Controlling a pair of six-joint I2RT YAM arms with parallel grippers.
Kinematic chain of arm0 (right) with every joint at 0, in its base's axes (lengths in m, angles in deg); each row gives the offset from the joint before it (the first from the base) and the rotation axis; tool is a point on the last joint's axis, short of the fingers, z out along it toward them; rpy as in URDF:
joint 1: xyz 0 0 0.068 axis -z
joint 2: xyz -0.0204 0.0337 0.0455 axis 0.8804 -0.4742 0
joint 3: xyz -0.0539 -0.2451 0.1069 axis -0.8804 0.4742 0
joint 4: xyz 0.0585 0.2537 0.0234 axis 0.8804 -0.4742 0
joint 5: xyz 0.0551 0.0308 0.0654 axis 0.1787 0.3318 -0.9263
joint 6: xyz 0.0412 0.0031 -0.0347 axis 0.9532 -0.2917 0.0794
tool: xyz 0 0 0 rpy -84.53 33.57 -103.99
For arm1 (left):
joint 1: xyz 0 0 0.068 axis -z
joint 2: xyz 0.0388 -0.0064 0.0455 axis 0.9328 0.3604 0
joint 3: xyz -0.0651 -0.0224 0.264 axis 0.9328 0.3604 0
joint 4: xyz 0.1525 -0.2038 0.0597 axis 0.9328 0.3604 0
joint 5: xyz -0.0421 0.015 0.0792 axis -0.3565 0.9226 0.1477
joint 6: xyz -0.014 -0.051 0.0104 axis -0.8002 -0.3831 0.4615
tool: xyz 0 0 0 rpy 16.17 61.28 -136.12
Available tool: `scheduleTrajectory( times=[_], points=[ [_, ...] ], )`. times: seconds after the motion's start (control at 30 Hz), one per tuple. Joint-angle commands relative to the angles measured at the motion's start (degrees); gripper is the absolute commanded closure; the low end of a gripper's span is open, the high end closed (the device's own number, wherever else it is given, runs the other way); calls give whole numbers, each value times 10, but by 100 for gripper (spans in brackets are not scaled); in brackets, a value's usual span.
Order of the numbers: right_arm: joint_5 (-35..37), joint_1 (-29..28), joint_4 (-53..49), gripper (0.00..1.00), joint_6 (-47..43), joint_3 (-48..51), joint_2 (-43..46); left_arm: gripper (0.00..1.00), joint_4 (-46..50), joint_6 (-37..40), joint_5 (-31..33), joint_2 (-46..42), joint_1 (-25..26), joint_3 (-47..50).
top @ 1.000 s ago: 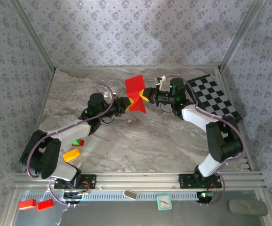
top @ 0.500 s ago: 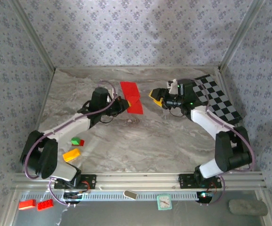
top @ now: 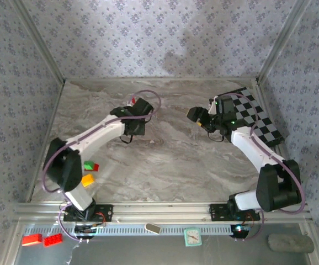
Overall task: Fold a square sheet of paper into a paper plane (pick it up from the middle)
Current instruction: Turn over the paper at the center of the table.
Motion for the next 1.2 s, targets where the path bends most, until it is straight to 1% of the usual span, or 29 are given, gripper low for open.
scheduleTrajectory(
  times=[0.0,0.07,0.13,0.27,0.37,0.5,0.6,0.7,0.83,0.93,1.0,1.07,1.17],
  points=[
    [30,12,-19,22,-7,16,24,94,100,5,127,35,18,-32],
    [34,22,-20,22,1,24,28,93,105,-6,132,60,27,-41],
    [38,33,-21,22,9,32,31,93,104,-26,116,82,36,-50],
    [37,50,-21,23,23,43,34,88,66,-57,16,114,45,-54],
    [38,55,-22,23,28,49,33,79,19,-74,-68,120,45,-46],
    [37,56,-21,24,31,50,26,59,-55,-80,-204,113,40,-32],
    [33,52,-20,24,30,49,16,49,-93,-89,-266,92,29,-17],
    [32,37,-21,24,24,43,0,42,-135,-105,-314,58,4,10],
    [37,-7,-21,26,15,27,-32,34,-162,-124,-337,0,-36,55],
    [44,-59,-19,29,12,5,-68,26,-174,-140,-335,-49,-77,100],
    [47,-102,-15,32,11,-17,-101,14,-179,-155,-322,-80,-109,135],
    [44,-140,-5,33,14,-38,-135,8,-182,-164,-313,-106,-135,165],
    [34,-188,8,35,22,-77,-190,4,-183,-173,-305,-141,-170,200]
  ],
)
